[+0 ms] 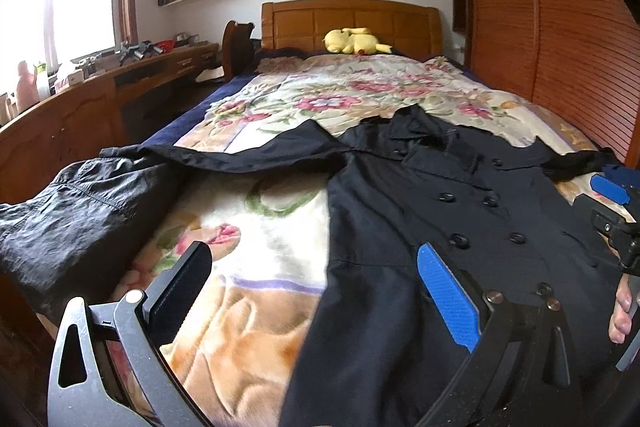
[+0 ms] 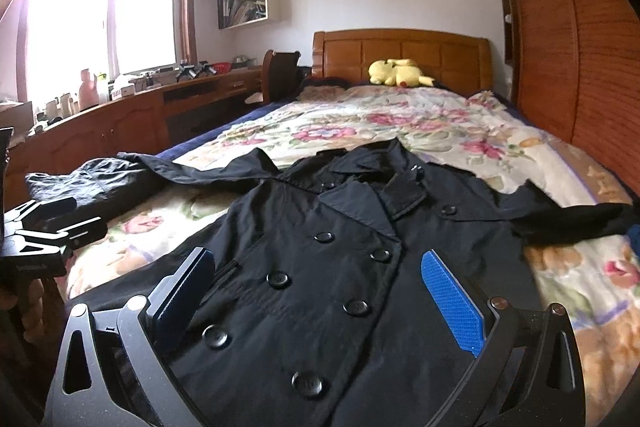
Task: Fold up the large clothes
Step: 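Move the left gripper to the coat sleeve cuff and close on it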
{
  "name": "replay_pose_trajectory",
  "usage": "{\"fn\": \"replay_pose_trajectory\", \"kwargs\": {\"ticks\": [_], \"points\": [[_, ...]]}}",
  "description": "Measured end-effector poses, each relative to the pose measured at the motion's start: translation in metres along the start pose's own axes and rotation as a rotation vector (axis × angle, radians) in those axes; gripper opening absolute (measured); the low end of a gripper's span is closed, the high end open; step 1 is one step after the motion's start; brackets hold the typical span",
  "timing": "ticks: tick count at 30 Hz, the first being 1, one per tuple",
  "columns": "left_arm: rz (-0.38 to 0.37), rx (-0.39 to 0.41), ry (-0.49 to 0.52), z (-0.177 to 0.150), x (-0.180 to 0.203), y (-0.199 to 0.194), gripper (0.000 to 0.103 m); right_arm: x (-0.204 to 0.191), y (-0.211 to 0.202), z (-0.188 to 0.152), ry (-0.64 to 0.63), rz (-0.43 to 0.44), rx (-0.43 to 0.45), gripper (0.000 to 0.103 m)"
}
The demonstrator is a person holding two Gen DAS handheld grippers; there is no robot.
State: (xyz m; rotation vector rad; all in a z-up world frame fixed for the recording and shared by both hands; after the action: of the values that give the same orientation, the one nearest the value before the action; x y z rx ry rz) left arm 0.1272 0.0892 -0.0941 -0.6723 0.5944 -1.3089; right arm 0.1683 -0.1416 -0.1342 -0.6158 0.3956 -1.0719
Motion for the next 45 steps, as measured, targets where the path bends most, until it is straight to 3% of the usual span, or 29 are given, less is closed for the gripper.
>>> {"fn": "replay_pose_trajectory", "kwargs": {"ticks": [13, 21, 26, 32, 37, 45], "points": [[0.015, -0.076, -0.038, 0.030, -0.043, 0.056, 0.103, -0.001, 0.073, 0.040, -0.058, 0.036, -0.106, 0.103], [-0.006, -0.113, -0.054, 0.059, -0.072, 0.096, 0.103, 0.007, 0.090, 0.035, -0.060, 0.080, -0.168, 0.103], [0.032, -0.118, -0.041, 0.081, -0.084, 0.122, 0.103, 0.014, 0.085, 0.035, -0.052, 0.093, -0.171, 0.103], [0.028, -0.123, -0.067, 0.105, -0.102, 0.148, 0.085, 0.009, 0.095, 0.038, -0.061, 0.089, -0.192, 0.103], [-0.005, -0.175, -0.158, 0.118, -0.124, 0.174, 0.067, 0.006, 0.093, 0.038, -0.076, 0.077, -0.196, 0.103], [-0.016, -0.239, -0.269, 0.120, -0.142, 0.198, 0.065, 0.005, 0.095, 0.039, -0.077, 0.077, -0.195, 0.103]]}}
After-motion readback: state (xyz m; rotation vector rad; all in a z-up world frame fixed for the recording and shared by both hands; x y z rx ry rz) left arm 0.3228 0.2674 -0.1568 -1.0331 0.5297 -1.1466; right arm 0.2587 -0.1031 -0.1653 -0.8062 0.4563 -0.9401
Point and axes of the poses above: each gripper's, at about its wrist camera, not at the fingertips, and y roughly the way its jaws point, x to its right, z to its top, the point moved 1 cm from there along y, roughly the way its jaws point, and after that the axes turned 15 degrees about -x, right-handed, at the moved point
